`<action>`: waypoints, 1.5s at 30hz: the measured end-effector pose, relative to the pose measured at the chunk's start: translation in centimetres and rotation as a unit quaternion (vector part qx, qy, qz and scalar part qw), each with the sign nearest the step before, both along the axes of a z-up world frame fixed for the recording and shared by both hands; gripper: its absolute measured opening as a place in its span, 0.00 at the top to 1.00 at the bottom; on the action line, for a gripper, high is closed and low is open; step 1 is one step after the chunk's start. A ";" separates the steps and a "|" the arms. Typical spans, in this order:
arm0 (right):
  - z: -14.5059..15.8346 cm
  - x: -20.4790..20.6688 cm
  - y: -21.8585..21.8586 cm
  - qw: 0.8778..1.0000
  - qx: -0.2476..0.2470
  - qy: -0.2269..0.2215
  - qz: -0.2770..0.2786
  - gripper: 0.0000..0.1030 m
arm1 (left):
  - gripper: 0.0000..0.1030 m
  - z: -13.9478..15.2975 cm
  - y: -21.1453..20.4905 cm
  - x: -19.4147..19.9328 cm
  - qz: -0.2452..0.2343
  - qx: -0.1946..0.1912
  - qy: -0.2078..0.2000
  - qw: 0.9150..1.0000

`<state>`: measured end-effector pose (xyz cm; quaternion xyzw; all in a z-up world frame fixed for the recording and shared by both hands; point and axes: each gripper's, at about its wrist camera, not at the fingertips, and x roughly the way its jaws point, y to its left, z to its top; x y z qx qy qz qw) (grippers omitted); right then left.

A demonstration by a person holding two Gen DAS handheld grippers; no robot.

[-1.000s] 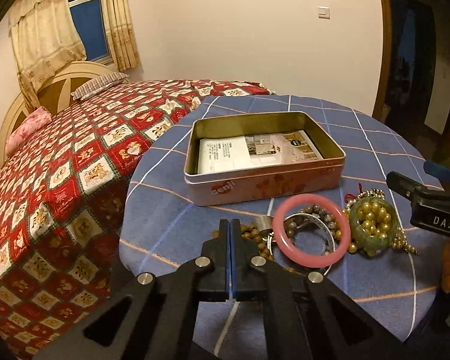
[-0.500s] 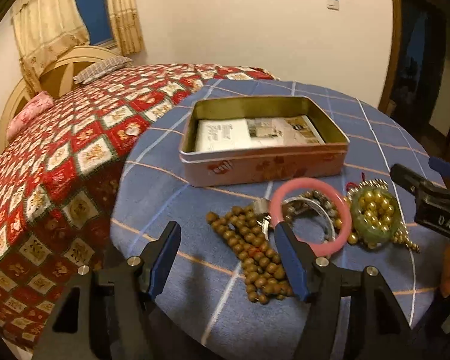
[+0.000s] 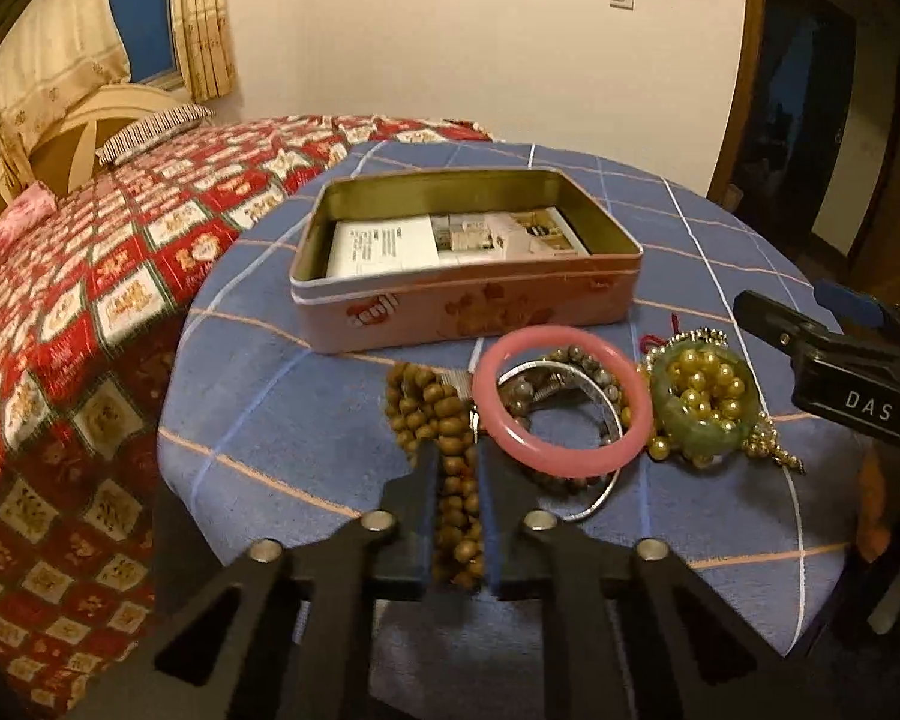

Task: Organize jewelry
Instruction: 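Grasp the brown wooden bead bracelet with the left gripper, then grasp the green jade bangle with the right gripper while the left gripper holds the beads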

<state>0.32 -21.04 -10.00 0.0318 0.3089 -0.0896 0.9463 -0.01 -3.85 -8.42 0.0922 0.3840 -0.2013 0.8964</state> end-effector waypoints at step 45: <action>-1.1 -0.5 2.6 0.993 0.017 0.055 0.105 0.69 | 0.94 3.1 0.8 -0.3 0.005 -0.012 -0.062 0.998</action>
